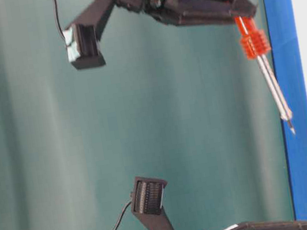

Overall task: Touch the tip of the soldering iron to the tip of the solder at the mark.
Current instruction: 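Move the iron tip leftward toward the solder tip at the left red dot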

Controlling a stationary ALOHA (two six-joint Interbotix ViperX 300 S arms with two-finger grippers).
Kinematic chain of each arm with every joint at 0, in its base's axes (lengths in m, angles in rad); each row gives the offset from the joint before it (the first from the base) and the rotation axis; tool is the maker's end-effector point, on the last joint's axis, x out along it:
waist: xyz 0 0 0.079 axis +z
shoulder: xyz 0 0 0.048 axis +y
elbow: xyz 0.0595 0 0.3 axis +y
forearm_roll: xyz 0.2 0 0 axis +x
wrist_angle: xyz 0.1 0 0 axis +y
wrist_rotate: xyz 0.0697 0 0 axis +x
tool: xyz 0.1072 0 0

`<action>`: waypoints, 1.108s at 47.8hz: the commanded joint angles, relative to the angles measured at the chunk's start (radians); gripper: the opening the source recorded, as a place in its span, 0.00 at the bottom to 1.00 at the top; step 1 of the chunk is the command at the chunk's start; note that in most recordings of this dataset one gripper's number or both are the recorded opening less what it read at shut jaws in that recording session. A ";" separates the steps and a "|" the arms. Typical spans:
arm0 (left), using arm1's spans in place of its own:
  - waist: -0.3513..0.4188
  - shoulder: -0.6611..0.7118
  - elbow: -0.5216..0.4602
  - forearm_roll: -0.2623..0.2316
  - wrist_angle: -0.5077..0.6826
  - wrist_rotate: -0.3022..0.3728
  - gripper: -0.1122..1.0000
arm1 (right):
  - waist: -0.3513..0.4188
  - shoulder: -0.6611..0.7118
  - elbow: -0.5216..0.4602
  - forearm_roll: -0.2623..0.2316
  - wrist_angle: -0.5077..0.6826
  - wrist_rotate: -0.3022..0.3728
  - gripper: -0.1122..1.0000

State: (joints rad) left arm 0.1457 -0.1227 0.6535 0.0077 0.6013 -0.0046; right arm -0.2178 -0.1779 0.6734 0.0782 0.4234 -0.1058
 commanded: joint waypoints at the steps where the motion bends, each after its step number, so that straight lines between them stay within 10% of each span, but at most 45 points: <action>1: 0.000 -0.012 -0.017 0.002 -0.005 0.000 0.12 | -0.003 0.015 -0.052 -0.002 -0.006 -0.002 0.16; 53: 0.003 -0.011 -0.018 0.002 -0.003 0.002 0.12 | -0.006 0.212 -0.166 -0.021 -0.008 -0.003 0.16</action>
State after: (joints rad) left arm 0.1457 -0.1227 0.6535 0.0077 0.6013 -0.0046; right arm -0.2209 0.0445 0.5262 0.0583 0.4218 -0.1074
